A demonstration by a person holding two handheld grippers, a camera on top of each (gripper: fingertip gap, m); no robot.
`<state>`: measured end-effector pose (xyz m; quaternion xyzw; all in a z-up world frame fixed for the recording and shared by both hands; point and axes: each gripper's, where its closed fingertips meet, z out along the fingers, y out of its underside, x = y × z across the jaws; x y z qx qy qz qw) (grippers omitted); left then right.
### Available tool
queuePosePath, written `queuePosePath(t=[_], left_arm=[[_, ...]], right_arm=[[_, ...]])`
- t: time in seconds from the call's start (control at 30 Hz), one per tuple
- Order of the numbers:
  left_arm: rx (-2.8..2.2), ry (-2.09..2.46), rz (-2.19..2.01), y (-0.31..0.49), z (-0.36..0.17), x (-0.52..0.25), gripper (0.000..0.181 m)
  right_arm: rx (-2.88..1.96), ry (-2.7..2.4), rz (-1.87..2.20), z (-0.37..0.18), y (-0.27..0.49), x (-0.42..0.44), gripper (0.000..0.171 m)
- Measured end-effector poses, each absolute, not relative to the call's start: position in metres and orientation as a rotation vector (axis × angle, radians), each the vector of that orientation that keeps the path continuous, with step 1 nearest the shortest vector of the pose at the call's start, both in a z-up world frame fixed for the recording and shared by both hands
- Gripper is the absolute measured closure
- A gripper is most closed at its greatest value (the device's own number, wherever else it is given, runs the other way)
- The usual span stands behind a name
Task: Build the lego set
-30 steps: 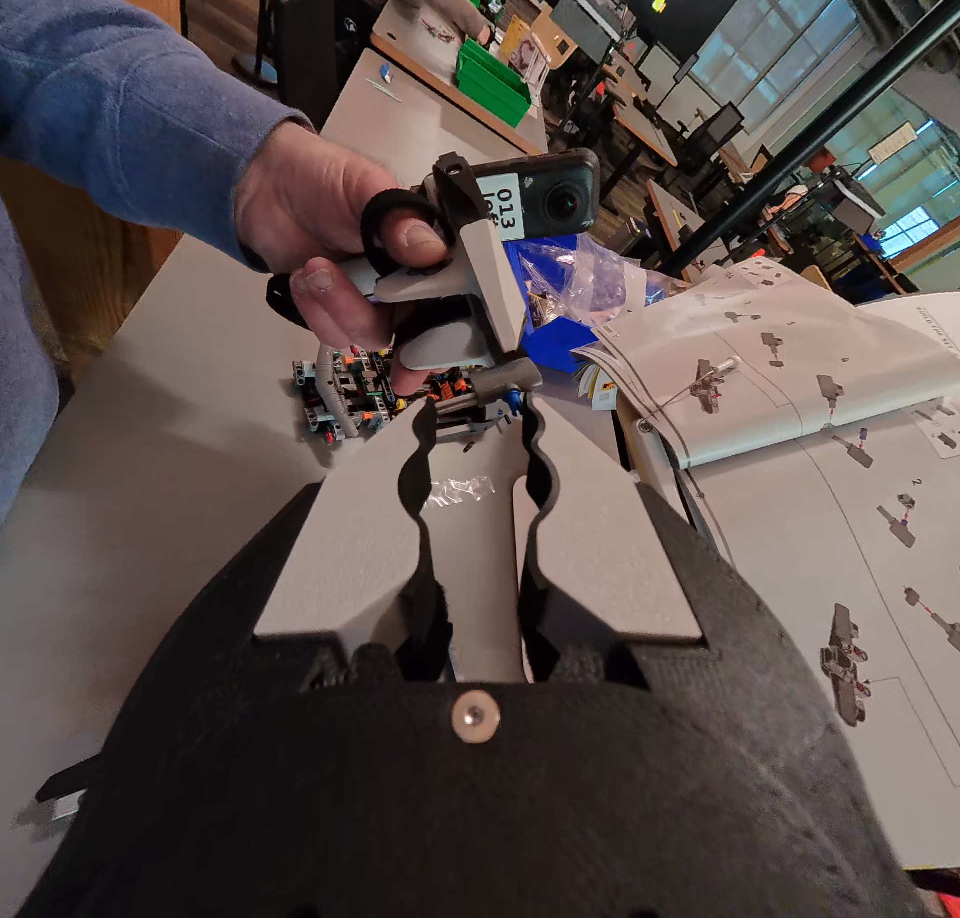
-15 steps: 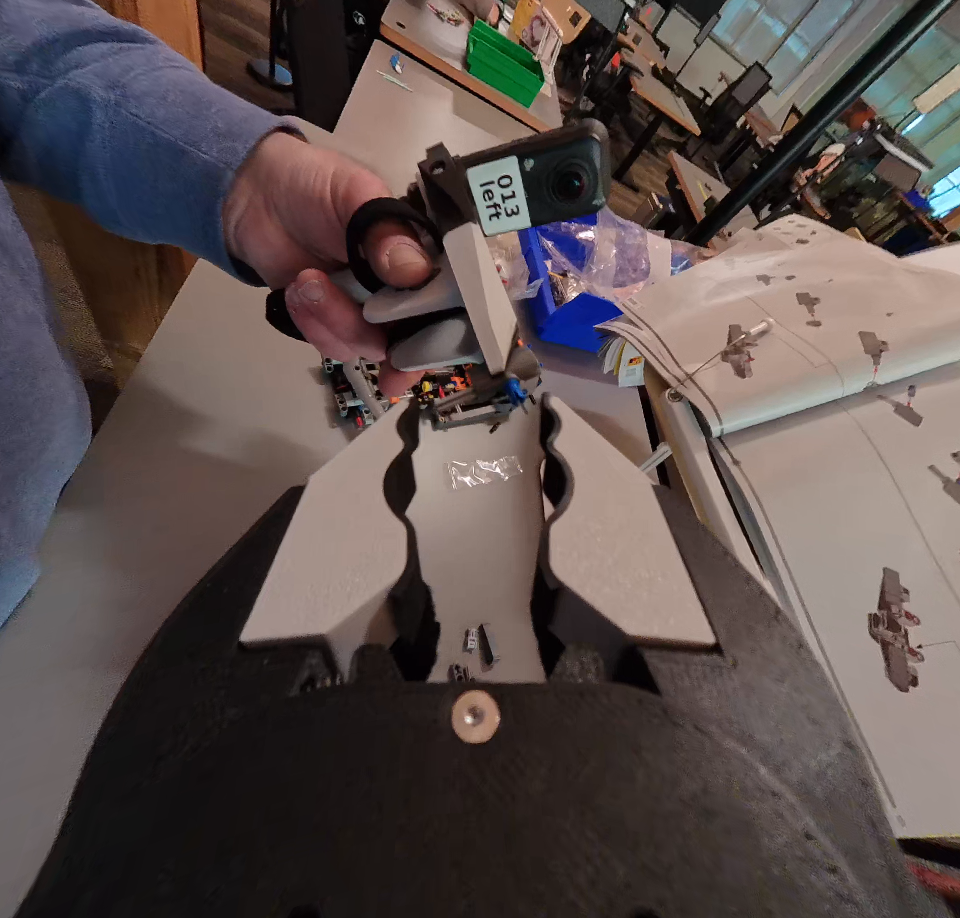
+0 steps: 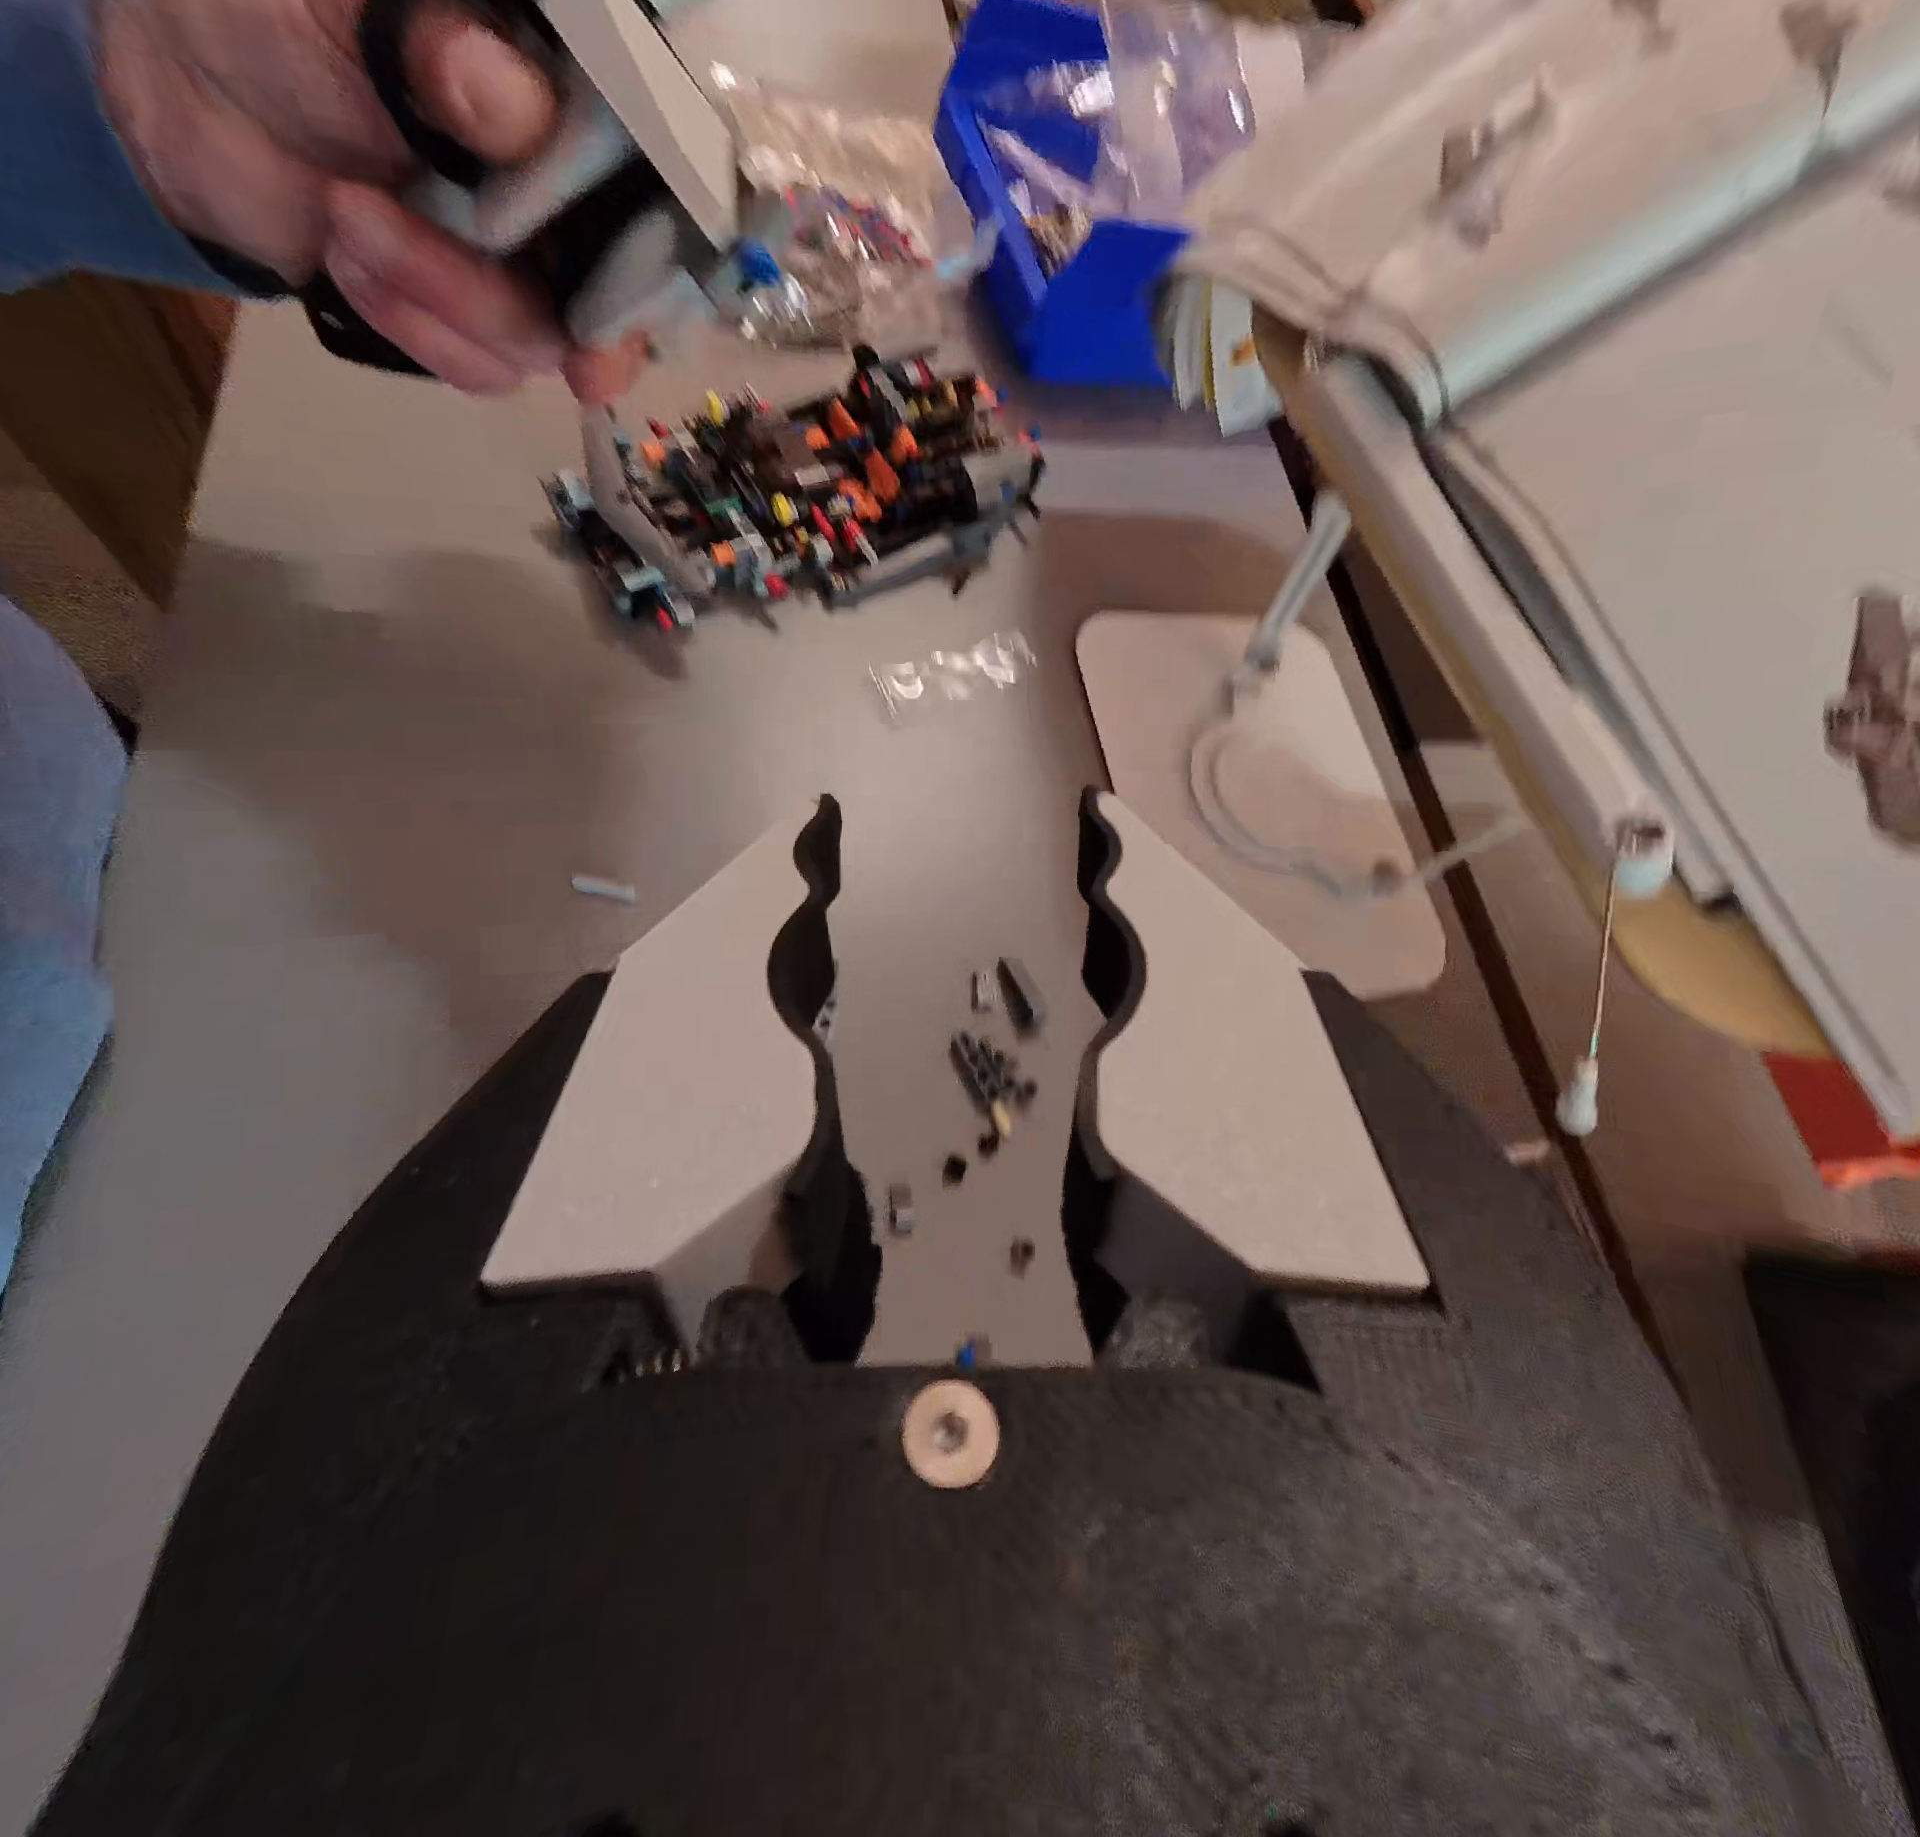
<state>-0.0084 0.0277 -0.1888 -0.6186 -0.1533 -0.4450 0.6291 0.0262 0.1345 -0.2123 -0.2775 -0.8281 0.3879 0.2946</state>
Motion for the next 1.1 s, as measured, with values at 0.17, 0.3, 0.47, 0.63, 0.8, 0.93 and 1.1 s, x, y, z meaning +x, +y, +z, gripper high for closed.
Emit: queuePosePath(t=[0.17, 0.3, 0.47, 0.63, 0.8, 0.93, 1.1], left_arm=[[-1.441, -0.394, -0.993, 0.02, -0.207, -0.011, 0.177], [-1.459, -0.422, -1.005, 0.023, -0.221, -0.01, 0.177], [-1.491, -0.425, -1.019, 0.034, -0.233, -0.005, 0.176], [-1.512, -0.425, -1.013, 0.04, -0.237, -0.001, 0.176], [-1.525, -0.447, -1.005, 0.039, -0.243, 0.001, 0.176], [-1.537, -0.454, -1.024, 0.045, -0.249, 0.005, 0.176], [-1.553, -0.439, -1.045, 0.06, -0.252, 0.014, 0.176]], right_arm=[[-1.013, -2.243, 0.904, -0.256, 0.185, 0.038, 0.141], [-1.118, -2.304, 0.844, -0.296, 0.202, 0.049, 0.156], [-1.198, -2.341, 0.775, -0.34, 0.211, 0.05, 0.155], [-1.225, -2.36, 0.703, -0.357, 0.22, 0.059, 0.156], [-1.308, -2.347, 0.752, -0.357, 0.237, 0.089, 0.156], [-1.314, -2.405, 0.787, -0.367, 0.222, 0.109, 0.155], [-1.365, -2.35, 0.839, -0.383, 0.194, 0.102, 0.153]])
